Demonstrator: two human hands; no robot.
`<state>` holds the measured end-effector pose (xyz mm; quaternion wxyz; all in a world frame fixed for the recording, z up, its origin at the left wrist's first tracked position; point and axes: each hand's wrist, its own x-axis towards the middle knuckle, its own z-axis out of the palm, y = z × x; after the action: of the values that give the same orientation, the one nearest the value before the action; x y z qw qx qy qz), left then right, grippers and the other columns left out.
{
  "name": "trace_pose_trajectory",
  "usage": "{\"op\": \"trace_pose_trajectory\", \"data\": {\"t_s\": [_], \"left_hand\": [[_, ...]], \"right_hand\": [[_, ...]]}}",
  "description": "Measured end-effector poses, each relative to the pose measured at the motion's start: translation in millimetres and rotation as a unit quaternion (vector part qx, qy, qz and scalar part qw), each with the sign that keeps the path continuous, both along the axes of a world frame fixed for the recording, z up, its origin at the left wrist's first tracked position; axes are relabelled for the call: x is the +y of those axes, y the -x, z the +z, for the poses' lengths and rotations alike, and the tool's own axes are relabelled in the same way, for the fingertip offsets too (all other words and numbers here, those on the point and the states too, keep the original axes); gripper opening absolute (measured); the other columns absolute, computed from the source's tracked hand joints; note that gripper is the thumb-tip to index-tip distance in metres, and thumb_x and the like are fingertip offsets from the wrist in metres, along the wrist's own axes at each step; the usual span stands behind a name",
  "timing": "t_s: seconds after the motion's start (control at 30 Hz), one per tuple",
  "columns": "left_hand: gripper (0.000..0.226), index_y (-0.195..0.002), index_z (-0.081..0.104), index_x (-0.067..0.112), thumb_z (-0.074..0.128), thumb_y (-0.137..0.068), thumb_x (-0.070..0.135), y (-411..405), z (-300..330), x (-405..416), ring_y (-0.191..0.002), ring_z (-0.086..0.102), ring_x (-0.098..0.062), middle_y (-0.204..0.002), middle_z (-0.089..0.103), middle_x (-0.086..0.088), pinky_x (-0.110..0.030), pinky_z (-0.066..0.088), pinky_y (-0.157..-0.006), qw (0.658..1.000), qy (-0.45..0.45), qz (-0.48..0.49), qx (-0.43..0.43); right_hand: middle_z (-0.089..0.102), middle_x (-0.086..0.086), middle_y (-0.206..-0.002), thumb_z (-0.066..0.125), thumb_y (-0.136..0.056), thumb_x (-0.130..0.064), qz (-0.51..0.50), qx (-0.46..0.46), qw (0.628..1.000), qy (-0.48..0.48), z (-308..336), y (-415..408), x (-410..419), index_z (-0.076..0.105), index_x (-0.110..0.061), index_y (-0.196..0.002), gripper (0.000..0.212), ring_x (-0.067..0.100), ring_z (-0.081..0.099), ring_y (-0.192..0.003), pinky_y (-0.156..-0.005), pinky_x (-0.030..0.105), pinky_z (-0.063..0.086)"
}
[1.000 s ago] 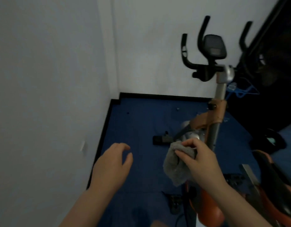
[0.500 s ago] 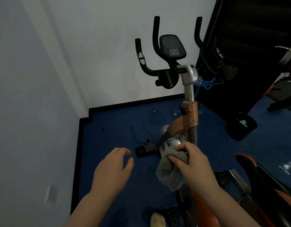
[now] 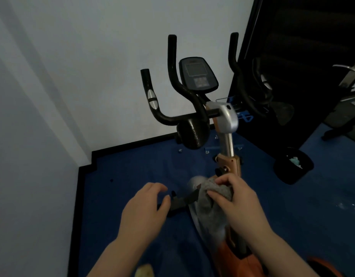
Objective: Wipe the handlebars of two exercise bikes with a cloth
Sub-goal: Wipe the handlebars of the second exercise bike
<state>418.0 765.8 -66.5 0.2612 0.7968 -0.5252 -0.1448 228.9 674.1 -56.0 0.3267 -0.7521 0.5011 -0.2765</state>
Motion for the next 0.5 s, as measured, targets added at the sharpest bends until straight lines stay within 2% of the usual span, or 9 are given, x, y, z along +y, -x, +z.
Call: {"op": "trace_pose_trajectory", "data": {"t_s": [0.1, 0.27, 0.4, 0.5], "left_hand": [[0.027, -0.116, 0.054, 0.033, 0.046, -0.092, 0.041, -23.2, -4.1, -32.7, -0.103, 0.053, -0.001, -0.117, 0.053, 0.020, -0.026, 0.048, -0.084, 0.999, -0.009, -0.030, 0.001], [0.029, -0.119, 0.054, 0.033, 0.044, -0.093, 0.041, -73.4, 12.8, -90.4, -0.107, 0.051, 0.000, -0.121, 0.052, 0.022, -0.022, 0.045, -0.085, 0.997, 0.012, -0.075, -0.019], [0.026, -0.115, 0.056, 0.033, 0.048, -0.091, 0.038, -104.3, 21.1, -130.3, -0.103, 0.053, 0.000, -0.115, 0.054, 0.021, -0.025, 0.046, -0.084, 0.994, 0.041, -0.097, 0.030], [0.021, -0.111, 0.057, 0.036, 0.051, -0.091, 0.035, -104.5, 19.1, -150.0, -0.097, 0.053, 0.005, -0.108, 0.056, 0.023, -0.016, 0.044, -0.079, 0.985, 0.054, -0.121, 0.111]], "right_hand": [[0.057, -0.016, -0.098, 0.073, -0.079, -0.028, -0.024, -0.019, 1.000, -0.003, -0.1, -19.2, -26.3, 0.058, -0.032, -0.088, 0.017, -0.008, 0.053, -0.088, -0.069, 0.002, 0.042], [0.058, -0.014, -0.101, 0.074, -0.077, -0.029, -0.090, -0.031, 0.995, 0.010, 13.6, -46.7, -57.3, 0.058, -0.034, -0.088, 0.021, -0.003, 0.055, -0.091, -0.073, 0.014, 0.044], [0.060, -0.015, -0.095, 0.073, -0.078, -0.027, -0.134, -0.056, 0.989, 0.037, 29.9, -71.6, -79.8, 0.057, -0.034, -0.089, 0.020, -0.006, 0.054, -0.088, -0.070, 0.015, 0.043], [0.060, -0.016, -0.094, 0.072, -0.079, -0.027, -0.140, -0.071, 0.986, 0.056, 41.8, -91.7, -98.1, 0.054, -0.036, -0.090, 0.023, -0.003, 0.057, -0.088, -0.072, 0.022, 0.049]]}}
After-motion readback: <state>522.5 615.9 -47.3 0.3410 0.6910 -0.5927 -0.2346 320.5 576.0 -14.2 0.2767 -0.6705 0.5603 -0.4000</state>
